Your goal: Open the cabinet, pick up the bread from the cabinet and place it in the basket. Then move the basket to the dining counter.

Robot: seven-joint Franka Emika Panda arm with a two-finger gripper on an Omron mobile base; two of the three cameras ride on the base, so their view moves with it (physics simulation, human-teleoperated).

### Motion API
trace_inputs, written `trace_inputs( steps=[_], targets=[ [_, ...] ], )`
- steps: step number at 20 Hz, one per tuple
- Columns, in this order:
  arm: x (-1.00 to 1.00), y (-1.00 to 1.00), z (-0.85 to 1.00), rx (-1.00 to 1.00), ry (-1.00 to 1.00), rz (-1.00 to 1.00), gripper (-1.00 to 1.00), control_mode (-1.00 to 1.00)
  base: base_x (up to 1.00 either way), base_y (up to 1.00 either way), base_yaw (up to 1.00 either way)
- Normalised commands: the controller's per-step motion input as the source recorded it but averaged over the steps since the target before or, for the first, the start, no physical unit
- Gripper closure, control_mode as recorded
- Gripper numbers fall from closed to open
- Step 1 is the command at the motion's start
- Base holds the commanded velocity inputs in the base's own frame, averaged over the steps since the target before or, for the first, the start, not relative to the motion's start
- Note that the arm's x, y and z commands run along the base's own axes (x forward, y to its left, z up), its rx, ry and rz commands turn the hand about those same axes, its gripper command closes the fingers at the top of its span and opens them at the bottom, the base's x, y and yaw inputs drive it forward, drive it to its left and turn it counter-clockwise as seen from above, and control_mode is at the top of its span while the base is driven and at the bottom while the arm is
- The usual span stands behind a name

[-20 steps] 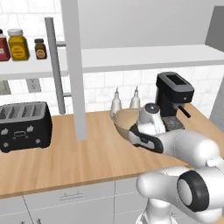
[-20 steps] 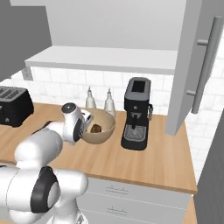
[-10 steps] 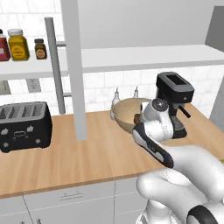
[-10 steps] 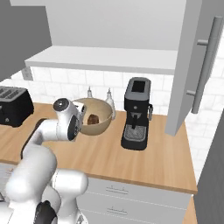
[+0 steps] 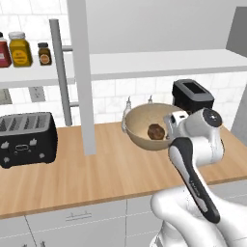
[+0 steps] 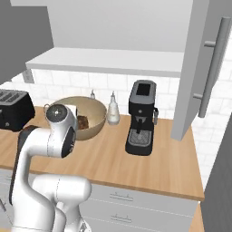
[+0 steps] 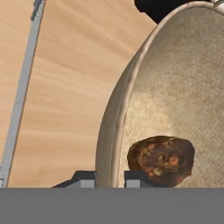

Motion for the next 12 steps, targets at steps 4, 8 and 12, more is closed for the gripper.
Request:
trace_inputs(
  steps=[4,8,12],
  targets=[
    [-0.37,-0.06,0.34,0.00,0.05,0.13,1.00,-1.00,0.00,0.00,0.00],
    [0.00,0.00,0.01,-0.01,0.03,0.01,1.00,-1.00,0.00,0.00,0.00],
    [0.00,0.00,0.00,0.00,0.00,0.00,1.00,-1.00,0.00,0.00,0.00]
  ],
)
